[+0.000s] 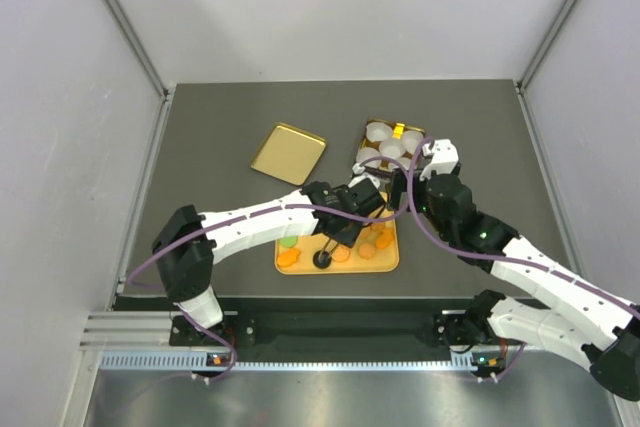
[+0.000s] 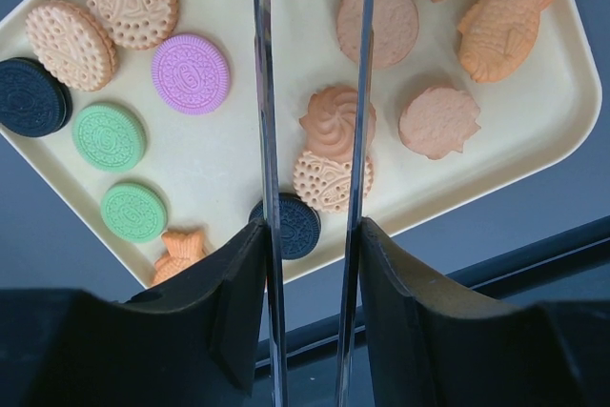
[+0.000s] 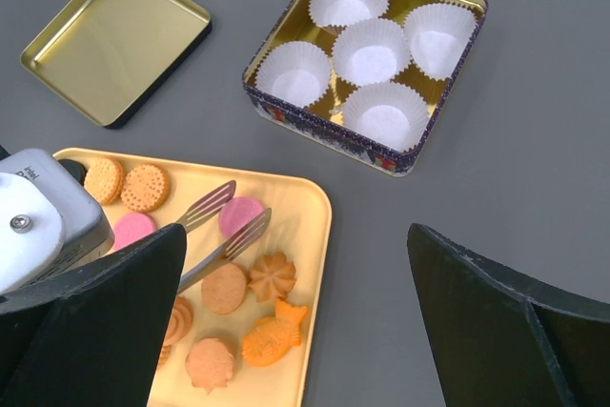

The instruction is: Pack the cookies

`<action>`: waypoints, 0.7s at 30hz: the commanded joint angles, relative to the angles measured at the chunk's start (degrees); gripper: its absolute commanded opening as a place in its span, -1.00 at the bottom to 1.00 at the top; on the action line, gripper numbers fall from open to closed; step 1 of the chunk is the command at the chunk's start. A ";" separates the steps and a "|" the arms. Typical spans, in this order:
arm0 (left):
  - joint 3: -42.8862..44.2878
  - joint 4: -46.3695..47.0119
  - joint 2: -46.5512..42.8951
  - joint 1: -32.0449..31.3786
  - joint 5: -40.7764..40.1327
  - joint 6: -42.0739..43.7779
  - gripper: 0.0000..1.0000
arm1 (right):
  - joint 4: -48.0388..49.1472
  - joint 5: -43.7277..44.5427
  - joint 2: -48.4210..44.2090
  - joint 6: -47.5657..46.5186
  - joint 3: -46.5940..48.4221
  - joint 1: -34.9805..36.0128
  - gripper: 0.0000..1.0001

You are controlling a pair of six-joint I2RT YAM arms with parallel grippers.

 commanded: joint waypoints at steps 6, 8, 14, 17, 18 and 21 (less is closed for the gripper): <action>2.97 -0.84 -0.62 -0.29 -2.06 0.41 -0.21 | 0.85 0.77 -1.52 -0.49 0.53 -0.82 1.00; 3.58 -0.92 -1.14 -0.29 -2.76 0.41 -0.23 | 0.85 0.77 -1.52 -0.48 0.62 -0.82 0.99; 5.16 -0.92 -1.67 -0.29 -3.11 0.85 -0.25 | 0.77 1.03 -1.70 -0.49 0.62 -0.99 0.99; 5.25 -0.92 -1.93 -0.29 -3.29 0.76 -0.25 | 0.68 1.20 -1.87 -0.48 0.62 -1.08 0.99; 5.25 -0.92 -2.02 -0.29 -3.20 0.67 -0.26 | 0.68 1.29 -1.96 -0.48 0.62 -1.17 1.00; 5.25 -0.92 -2.55 -0.29 -3.29 0.58 -0.26 | 0.68 2.17 -2.40 -0.40 0.71 -1.26 0.99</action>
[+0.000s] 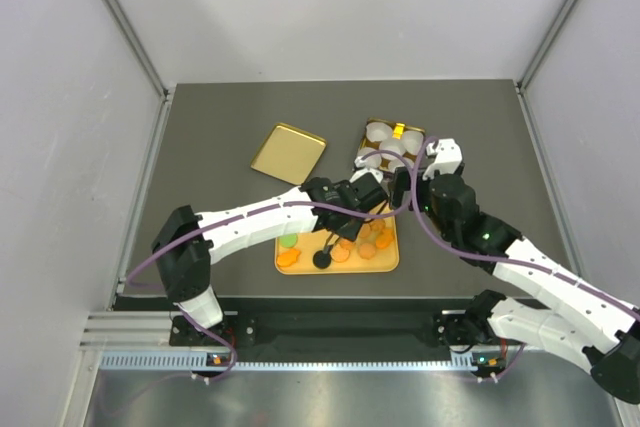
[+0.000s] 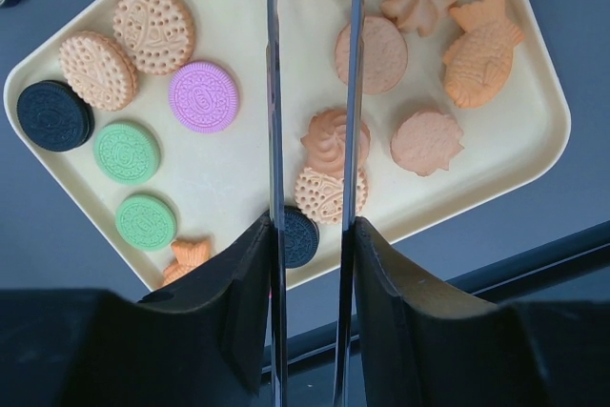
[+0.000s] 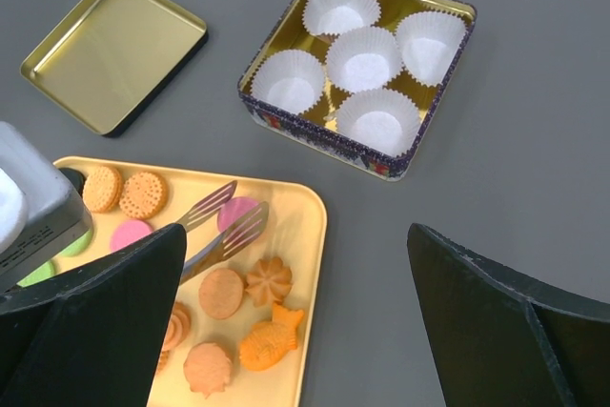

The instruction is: Pack the cookies

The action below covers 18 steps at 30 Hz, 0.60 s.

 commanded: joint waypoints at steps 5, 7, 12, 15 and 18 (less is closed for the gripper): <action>2.70 -0.05 -3.69 -0.25 -1.48 0.41 -0.25 | -1.16 3.97 -2.43 -0.49 2.55 -1.85 1.00; 3.57 0.22 -3.96 -0.16 -1.13 0.58 -0.25 | -2.92 4.77 -2.25 -0.40 4.30 -2.90 0.99; 6.29 0.83 -3.69 -0.08 -2.18 1.81 -0.24 | -6.79 4.24 -1.90 0.65 7.64 -6.07 1.00; 8.75 0.92 -2.56 0.63 -2.44 2.78 -0.24 | -8.81 3.28 -2.77 1.18 8.79 -7.47 0.99; 11.65 1.36 -1.41 1.85 -2.79 3.75 -0.24 | -10.57 3.27 -3.92 1.27 9.93 -8.27 0.99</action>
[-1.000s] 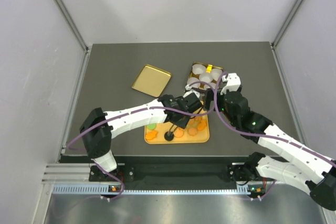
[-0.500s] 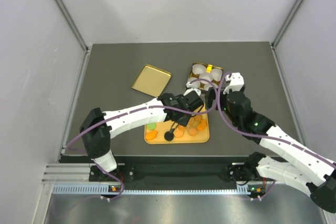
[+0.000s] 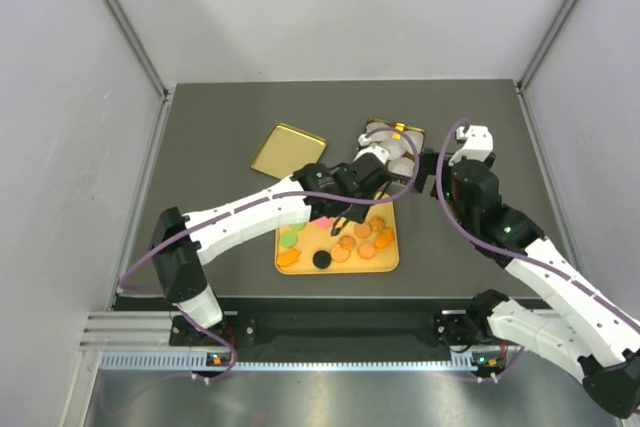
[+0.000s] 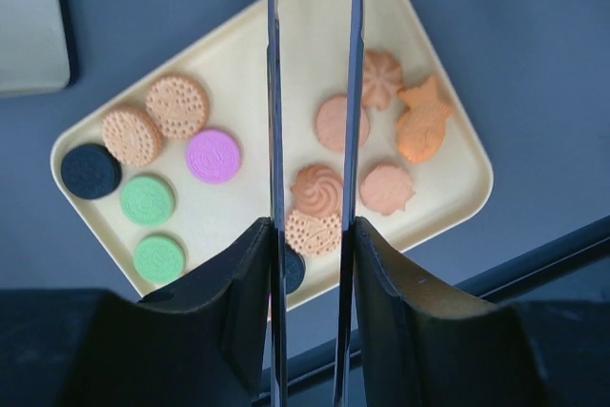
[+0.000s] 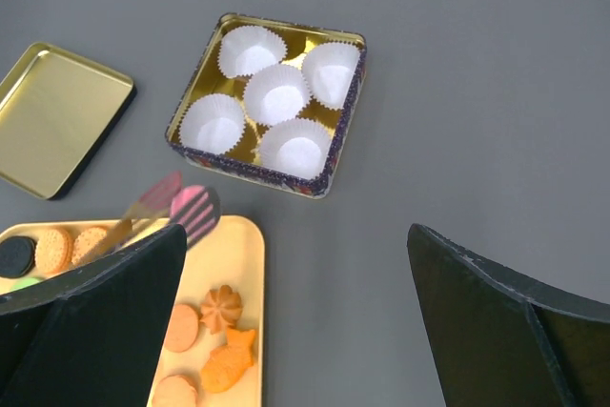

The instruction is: Pack the cookies

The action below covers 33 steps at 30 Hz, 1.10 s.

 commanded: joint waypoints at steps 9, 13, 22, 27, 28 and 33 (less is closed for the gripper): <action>14.48 7.48 5.59 7.31 -2.07 6.72 -0.23 | -6.20 -1.43 -3.18 1.34 5.68 -1.76 1.00; 17.74 9.77 10.94 10.03 -3.39 8.04 -0.24 | -7.78 -1.96 -3.88 0.90 6.73 -1.85 0.99; 22.31 13.99 19.39 12.93 -3.04 10.77 -0.24 | -10.41 -1.52 -5.47 0.02 8.06 -2.02 1.00; 23.19 16.10 22.38 14.08 -2.34 11.65 -0.24 | -10.68 -1.52 -6.17 0.02 7.53 -2.02 0.99; 23.80 16.01 22.82 14.25 -2.25 11.56 -0.24 | -10.77 -1.52 -6.17 0.02 7.44 -2.02 1.00; 24.07 17.24 24.31 14.52 -2.51 11.74 -0.24 | -10.86 -1.70 -6.61 -0.33 7.53 -2.02 1.00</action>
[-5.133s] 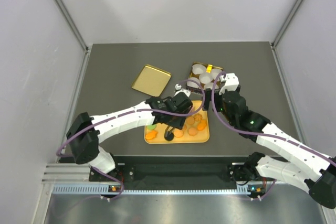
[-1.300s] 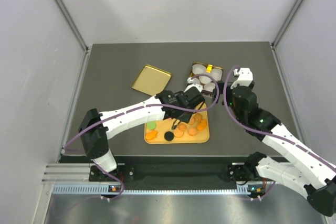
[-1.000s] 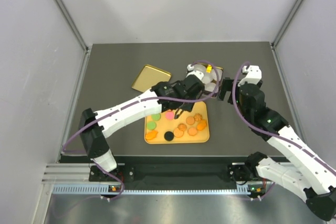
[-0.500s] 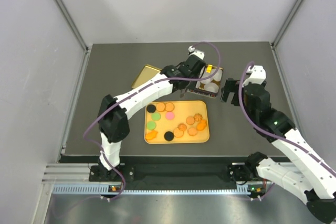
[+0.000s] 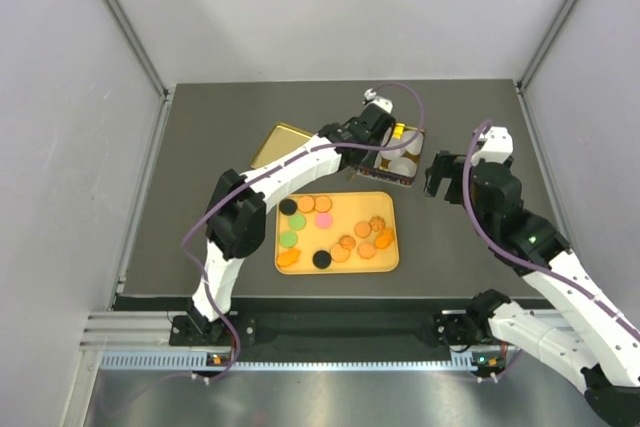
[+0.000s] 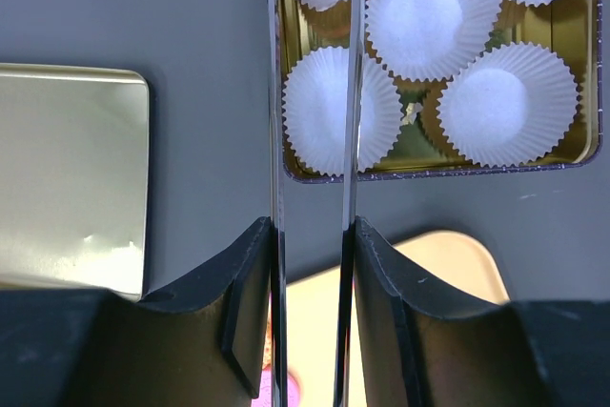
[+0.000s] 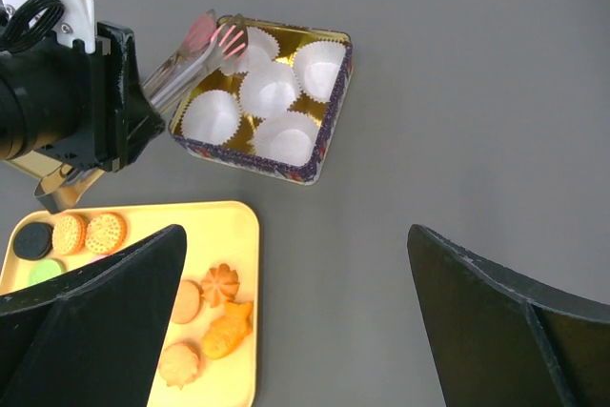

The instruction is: Pack the cookies

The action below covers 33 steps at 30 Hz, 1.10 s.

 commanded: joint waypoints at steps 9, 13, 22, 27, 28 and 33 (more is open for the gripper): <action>3.22 5.38 1.64 1.01 0.49 0.83 -0.22 | -0.30 -0.17 -1.81 -1.36 1.98 -0.69 1.00; 3.22 5.47 1.81 0.93 0.49 0.91 -0.22 | -0.30 -0.08 -1.72 -1.27 1.71 -0.60 0.99; 3.40 5.82 2.08 0.93 0.93 1.18 -0.05 | -0.30 -0.34 -1.98 -1.45 1.62 -0.69 1.00; 3.75 5.82 1.64 1.01 1.02 1.70 0.03 | -0.30 -0.35 -1.89 -1.53 1.54 -0.60 1.00; 3.75 5.99 1.38 0.93 1.10 1.88 0.04 | -0.22 -0.43 -1.89 -1.62 1.54 -0.69 0.99; 5.77 4.50 0.50 0.93 1.27 2.85 0.04 | -0.21 -0.52 -1.63 -1.71 1.80 -0.60 1.00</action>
